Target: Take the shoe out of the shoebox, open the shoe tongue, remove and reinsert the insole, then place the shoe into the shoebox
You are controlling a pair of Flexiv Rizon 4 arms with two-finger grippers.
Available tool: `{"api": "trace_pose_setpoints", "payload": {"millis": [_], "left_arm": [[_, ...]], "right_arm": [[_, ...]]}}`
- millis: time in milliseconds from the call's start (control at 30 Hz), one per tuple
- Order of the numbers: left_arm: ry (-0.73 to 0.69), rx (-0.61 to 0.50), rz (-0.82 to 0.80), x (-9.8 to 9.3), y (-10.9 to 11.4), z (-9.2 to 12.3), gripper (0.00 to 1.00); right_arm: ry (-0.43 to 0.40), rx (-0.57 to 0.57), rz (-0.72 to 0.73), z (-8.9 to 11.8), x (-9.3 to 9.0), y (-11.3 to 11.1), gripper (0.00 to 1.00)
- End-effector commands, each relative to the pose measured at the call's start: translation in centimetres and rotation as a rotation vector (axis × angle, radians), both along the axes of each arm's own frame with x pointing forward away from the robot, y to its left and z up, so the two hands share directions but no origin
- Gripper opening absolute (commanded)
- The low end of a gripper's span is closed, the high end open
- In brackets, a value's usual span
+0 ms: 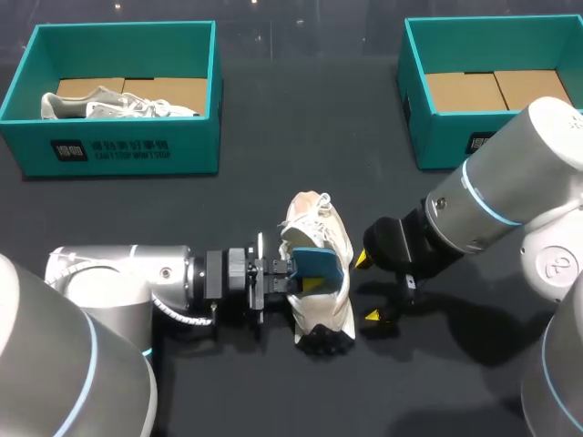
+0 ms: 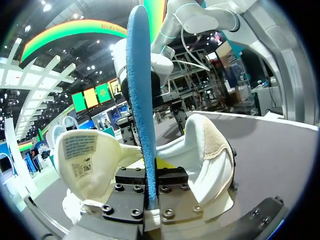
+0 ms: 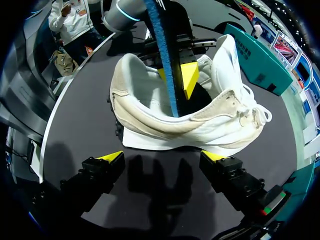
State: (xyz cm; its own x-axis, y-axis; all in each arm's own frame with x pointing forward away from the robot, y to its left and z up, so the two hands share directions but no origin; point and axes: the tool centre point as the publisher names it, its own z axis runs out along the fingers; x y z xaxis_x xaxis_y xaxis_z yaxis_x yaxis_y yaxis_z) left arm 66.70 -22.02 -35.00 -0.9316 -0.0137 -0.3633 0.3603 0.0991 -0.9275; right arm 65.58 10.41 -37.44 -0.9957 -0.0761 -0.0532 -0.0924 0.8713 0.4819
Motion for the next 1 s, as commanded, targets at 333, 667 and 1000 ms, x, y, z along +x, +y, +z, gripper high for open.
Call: {"api": "trace_pose_setpoints", "payload": {"millis": [333,667,1000], "left_arm": [[0.002,-0.025,-0.020,0.0,-0.6,-0.1,0.24],[-0.022,-0.038,-0.030,-0.6,-1.3,1.7,0.30],[-0.042,-0.014,-0.036,-1.3,-1.8,3.6,0.27]], "right_arm": [[-0.002,-0.001,-0.001,-0.1,-0.1,0.0,1.00],[-0.002,-0.001,-0.001,-0.1,-0.1,0.0,1.00],[-0.002,-0.001,-0.001,-0.1,-0.1,0.0,1.00]]}}
